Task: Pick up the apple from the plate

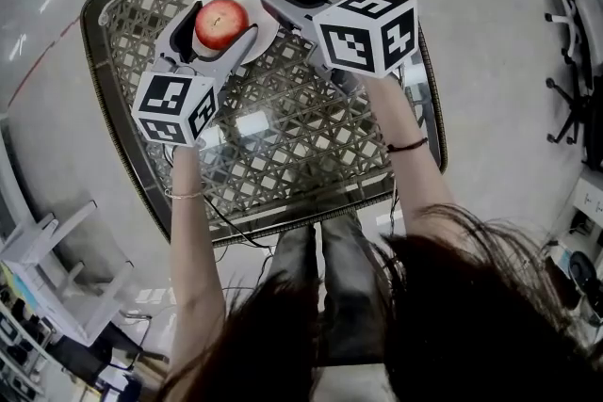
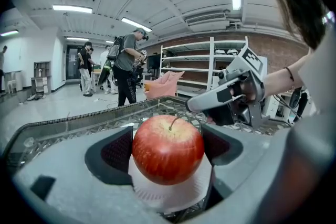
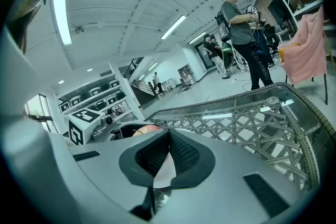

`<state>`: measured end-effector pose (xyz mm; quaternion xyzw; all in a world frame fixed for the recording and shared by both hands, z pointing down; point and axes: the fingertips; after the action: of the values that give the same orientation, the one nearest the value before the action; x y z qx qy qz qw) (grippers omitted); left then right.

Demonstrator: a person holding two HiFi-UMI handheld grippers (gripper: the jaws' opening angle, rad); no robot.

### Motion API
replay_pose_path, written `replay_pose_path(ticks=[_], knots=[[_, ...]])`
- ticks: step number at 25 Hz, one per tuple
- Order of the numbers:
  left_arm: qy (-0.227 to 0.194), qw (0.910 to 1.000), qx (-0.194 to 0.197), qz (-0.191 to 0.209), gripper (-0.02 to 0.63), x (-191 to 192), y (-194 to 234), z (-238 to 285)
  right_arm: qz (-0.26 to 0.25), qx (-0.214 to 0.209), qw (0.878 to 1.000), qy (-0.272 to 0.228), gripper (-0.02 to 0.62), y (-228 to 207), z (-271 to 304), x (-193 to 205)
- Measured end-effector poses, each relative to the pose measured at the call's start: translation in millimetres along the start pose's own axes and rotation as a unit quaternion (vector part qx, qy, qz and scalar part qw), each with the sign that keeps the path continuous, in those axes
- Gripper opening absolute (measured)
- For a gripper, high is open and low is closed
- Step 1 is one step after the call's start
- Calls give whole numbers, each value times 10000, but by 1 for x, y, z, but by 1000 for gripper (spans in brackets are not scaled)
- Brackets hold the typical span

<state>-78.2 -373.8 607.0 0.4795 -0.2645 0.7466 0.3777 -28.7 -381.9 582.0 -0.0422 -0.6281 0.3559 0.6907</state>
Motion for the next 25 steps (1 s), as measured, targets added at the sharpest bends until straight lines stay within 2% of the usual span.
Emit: replay_pose_path(ticks=[10, 25], knots=[[-140, 9995, -138, -265, 410, -15, 8, -12, -43, -11, 10000, -38, 9, 8, -1, -9], [-338, 9946, -388, -905, 410, -51, 7, -61, -31, 5, 9998, -191, 9, 52, -23, -42]])
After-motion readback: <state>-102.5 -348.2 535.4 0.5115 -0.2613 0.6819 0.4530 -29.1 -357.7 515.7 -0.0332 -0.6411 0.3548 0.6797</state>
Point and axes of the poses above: the fingertips, and each gripper's own axes: z forward along the fingers, y to its left, x out of its underside, and after that the axes turned 14 degrees about -x, right-handed
